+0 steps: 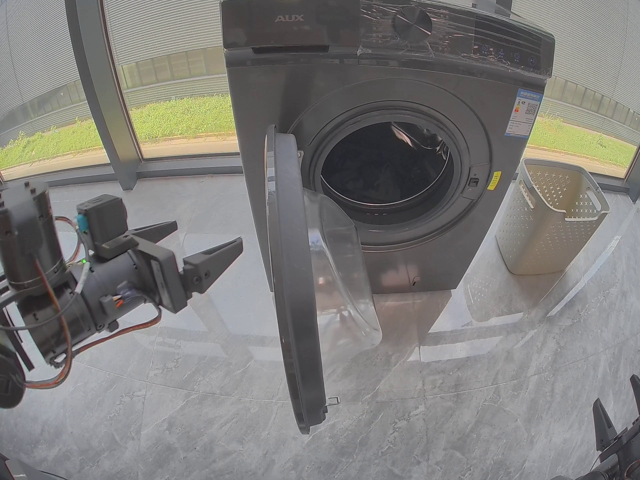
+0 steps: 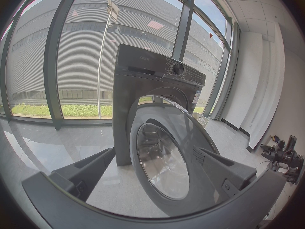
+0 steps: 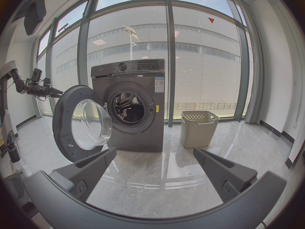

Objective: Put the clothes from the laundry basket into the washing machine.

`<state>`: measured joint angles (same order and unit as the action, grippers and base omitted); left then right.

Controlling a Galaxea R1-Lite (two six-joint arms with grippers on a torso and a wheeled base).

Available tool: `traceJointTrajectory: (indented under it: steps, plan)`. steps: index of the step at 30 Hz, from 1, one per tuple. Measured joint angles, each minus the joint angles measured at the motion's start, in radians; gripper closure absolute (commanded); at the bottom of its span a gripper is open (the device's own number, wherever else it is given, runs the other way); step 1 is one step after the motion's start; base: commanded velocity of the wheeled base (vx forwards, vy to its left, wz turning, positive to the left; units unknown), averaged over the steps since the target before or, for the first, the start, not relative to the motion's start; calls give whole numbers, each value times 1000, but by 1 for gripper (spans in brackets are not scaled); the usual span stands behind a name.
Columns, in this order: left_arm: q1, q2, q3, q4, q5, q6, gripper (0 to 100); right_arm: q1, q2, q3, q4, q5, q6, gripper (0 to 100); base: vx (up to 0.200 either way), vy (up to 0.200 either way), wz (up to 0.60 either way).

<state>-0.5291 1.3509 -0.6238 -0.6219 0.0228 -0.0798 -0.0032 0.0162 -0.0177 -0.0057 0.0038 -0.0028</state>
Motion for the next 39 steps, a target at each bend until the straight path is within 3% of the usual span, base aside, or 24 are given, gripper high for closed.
traceJointTrajectory:
  steps: [11, 17, 26, 39]
  plan:
    - [-36, 216, -185, -61, 8, -7, 0, 0, 0, 0, 0, 0, 0, 0, 0, 0, 0]
    - [-51, 301, -251, -61, 37, -7, 0, 0, 0, 0, 0, 0, 0, 0, 0, 0, 0]
    - [-64, 383, -329, -61, 37, -9, 0, 0, 0, 0, 0, 0, 0, 0, 0, 0, 0]
    - [-68, 528, -550, -35, 38, -12, 0, 0, 0, 0, 0, 0, 0, 0, 0, 0, 0]
